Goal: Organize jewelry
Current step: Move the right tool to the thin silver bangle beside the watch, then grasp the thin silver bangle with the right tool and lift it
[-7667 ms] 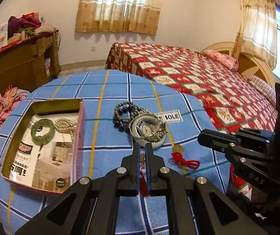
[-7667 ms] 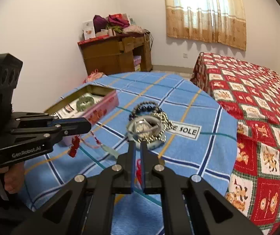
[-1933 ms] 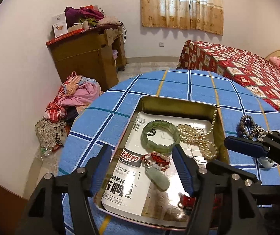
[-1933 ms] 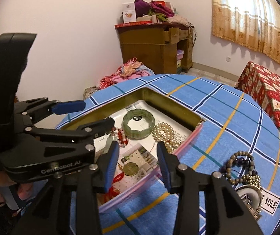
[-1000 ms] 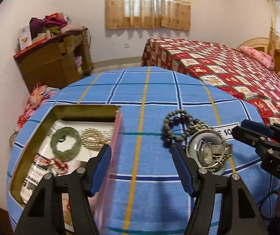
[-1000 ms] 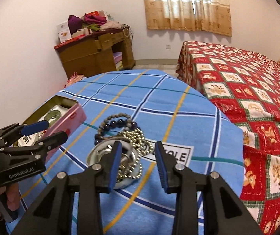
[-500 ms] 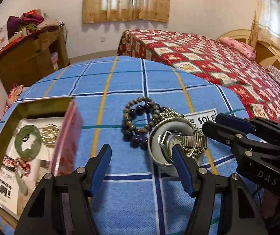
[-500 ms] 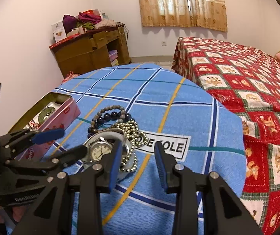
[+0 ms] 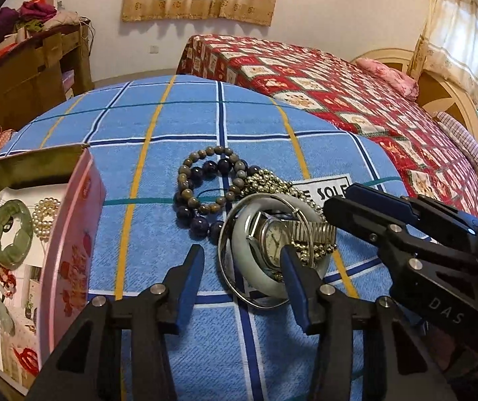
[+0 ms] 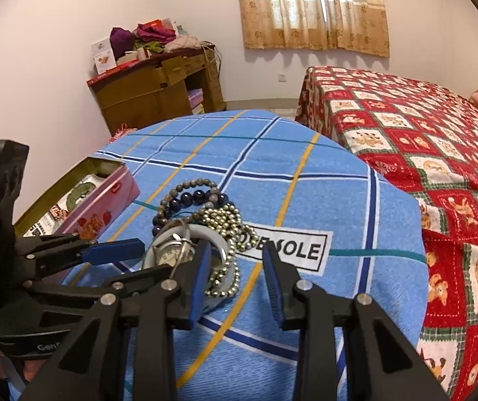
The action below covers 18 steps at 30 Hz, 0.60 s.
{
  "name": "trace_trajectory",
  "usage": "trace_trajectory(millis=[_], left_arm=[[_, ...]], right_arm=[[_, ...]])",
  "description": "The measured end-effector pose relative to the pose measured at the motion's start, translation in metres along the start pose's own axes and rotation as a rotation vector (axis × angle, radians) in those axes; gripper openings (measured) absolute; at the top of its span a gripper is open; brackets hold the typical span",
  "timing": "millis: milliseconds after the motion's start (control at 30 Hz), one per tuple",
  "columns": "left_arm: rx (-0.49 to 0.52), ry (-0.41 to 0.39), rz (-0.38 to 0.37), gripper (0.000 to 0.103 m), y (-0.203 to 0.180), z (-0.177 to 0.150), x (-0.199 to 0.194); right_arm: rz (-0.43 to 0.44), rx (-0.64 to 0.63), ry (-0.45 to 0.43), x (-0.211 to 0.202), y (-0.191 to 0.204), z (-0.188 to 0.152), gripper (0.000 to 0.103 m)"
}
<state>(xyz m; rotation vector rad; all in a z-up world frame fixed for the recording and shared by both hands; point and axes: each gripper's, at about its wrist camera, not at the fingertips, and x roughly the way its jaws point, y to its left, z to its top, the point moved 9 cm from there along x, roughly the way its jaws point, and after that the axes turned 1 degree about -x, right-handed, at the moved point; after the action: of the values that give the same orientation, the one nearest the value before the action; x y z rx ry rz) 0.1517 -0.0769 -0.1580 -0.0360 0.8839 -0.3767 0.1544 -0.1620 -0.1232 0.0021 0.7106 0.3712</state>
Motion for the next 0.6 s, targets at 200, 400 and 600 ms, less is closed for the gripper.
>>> trace_trajectory(millis=[200, 400, 600], left_arm=[[-0.026, -0.082, 0.051, 0.048, 0.01, 0.007, -0.018], [-0.067, -0.162, 0.145, 0.048, 0.031, 0.01, -0.038], [-0.112, -0.158, 0.152, 0.048, 0.043, 0.009, -0.036]], right_arm=[[0.023, 0.012, -0.019, -0.007, 0.003, 0.007, 0.035], [0.089, -0.05, 0.041, 0.005, 0.032, 0.004, 0.035], [0.079, -0.083, 0.105, 0.024, 0.042, -0.003, 0.03]])
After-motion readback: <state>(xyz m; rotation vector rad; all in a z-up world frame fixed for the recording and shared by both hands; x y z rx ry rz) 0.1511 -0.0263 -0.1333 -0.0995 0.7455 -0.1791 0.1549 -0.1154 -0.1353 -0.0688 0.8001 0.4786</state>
